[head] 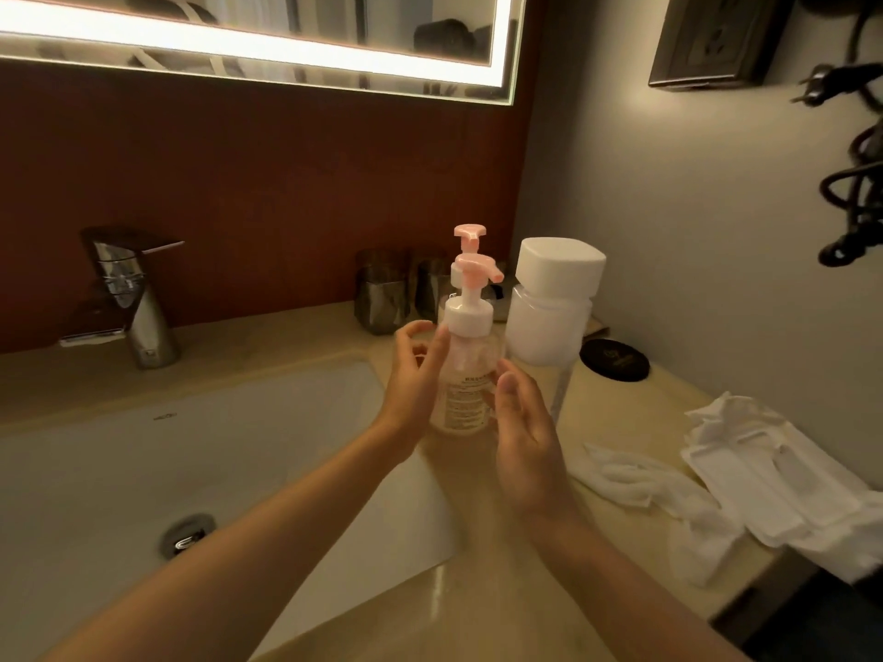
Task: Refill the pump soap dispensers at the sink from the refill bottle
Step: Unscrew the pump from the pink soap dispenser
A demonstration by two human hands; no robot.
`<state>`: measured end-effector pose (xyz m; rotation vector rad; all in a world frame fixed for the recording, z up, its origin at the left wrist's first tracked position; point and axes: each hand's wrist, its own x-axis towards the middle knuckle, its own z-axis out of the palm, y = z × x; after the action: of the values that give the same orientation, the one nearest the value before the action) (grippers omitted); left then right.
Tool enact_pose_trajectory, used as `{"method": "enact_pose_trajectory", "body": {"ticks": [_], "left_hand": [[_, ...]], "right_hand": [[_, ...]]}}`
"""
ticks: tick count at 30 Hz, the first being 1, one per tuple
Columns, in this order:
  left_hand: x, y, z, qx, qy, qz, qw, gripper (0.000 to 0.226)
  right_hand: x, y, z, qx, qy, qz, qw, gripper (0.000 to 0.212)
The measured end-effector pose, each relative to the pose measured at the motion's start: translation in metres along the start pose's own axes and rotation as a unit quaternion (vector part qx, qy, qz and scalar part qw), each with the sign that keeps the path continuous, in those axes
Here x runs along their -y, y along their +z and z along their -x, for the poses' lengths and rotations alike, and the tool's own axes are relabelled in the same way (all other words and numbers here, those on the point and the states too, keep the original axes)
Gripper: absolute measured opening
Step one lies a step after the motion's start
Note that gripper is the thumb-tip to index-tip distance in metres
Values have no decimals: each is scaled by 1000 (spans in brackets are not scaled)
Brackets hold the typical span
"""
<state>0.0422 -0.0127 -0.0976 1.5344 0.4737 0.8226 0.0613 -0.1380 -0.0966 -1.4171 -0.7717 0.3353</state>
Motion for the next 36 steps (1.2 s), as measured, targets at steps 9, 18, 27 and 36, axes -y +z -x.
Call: {"method": "enact_pose_trajectory", "body": {"ticks": [9,18,27,36], "left_hand": [[-11,-20,63,115,7,-49,992,69],[-15,-26,126,158,8,-50,986,66],[-27,-32,168,167,11,-36,985,68],[-26,-31,172,157,8,-43,987,68]], "right_hand": [[23,-14,36,-19,-3,37,999,23],[69,-25,63,-3,-136,324,936,71],[86,-14,87,11,-161,309,937,58],[89,-13,91,50,-101,242,964,54]]}}
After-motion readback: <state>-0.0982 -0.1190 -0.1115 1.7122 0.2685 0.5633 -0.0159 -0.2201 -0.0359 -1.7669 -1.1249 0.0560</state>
